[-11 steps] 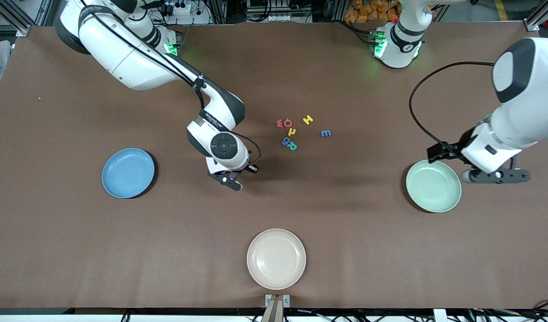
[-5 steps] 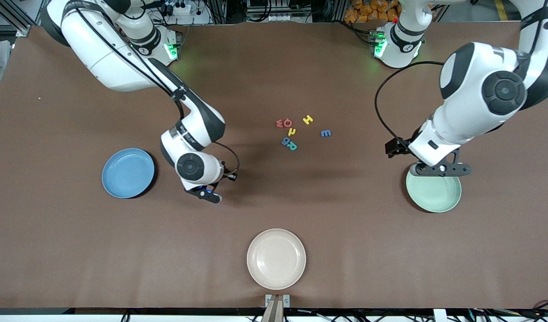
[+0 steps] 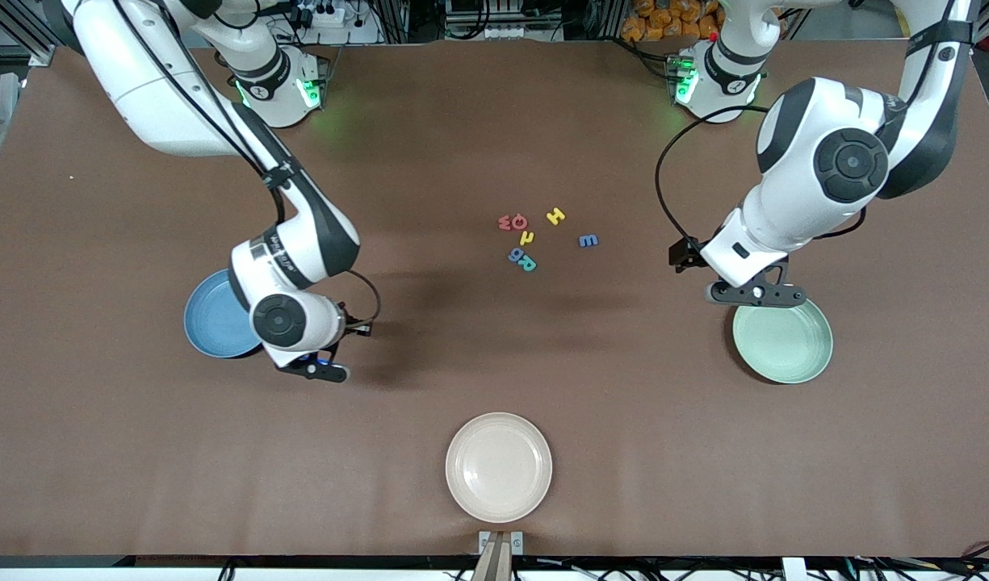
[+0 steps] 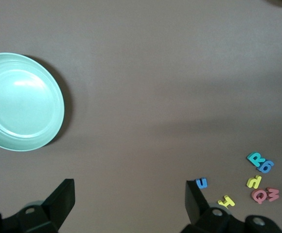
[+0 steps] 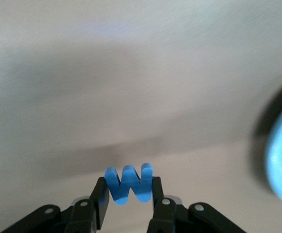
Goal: Sort uppercase to blue plate, lowercase to green plate
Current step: 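Carry the blue W to the blue plate with the right gripper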
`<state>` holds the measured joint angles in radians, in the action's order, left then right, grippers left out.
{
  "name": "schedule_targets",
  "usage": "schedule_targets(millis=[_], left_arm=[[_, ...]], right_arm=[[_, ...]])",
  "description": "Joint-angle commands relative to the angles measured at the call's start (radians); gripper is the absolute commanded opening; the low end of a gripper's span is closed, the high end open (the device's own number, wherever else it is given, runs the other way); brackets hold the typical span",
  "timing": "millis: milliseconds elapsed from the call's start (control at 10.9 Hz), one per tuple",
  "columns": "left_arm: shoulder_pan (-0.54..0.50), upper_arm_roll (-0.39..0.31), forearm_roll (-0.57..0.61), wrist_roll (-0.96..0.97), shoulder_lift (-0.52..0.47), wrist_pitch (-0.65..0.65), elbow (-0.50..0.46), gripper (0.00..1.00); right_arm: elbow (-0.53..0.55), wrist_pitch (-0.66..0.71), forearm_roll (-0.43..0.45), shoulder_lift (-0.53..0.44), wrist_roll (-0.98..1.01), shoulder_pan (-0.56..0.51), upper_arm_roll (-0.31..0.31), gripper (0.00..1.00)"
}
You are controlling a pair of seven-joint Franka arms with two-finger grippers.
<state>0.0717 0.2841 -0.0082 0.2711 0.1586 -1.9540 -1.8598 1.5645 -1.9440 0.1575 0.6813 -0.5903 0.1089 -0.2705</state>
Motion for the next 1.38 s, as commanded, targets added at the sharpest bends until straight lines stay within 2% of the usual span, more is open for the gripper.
schedule_targets(millis=[0,184,551,734,1010,1102,1285], left_arm=[[-0.009,0.024,-0.009,0.031,-0.040,-0.065,-0.094,1.00],[-0.009,0.026,-0.009,0.034,-0.050,-0.115,-0.152,1.00],[-0.009,0.059,-0.009,0.039,-0.137,-0.253,-0.369,1.00],[-0.006,0.076,-0.010,0.098,-0.126,-0.272,-0.394,1.00],[-0.006,0.102,-0.021,0.160,-0.119,-0.286,-0.400,1.00],[-0.004,0.104,-0.030,0.184,-0.119,-0.334,-0.430,1.00],[-0.004,0.160,-0.045,0.274,-0.102,-0.483,-0.511,1.00]], right_arm=[[0.052,0.008,-0.044,-0.065,0.127,-0.005,0.054,0.27],[0.086,-0.003,-0.047,-0.083,0.254,-0.006,0.120,0.27],[0.156,-0.015,-0.049,-0.126,0.452,-0.032,0.206,0.28],[0.198,-0.045,-0.055,-0.138,0.556,-0.047,0.247,0.28],[0.284,-0.139,-0.160,-0.138,0.734,-0.048,0.321,0.28],[0.289,-0.142,-0.171,-0.134,0.748,-0.048,0.327,0.29],[0.302,-0.141,-0.206,-0.131,0.797,-0.051,0.335,0.30]])
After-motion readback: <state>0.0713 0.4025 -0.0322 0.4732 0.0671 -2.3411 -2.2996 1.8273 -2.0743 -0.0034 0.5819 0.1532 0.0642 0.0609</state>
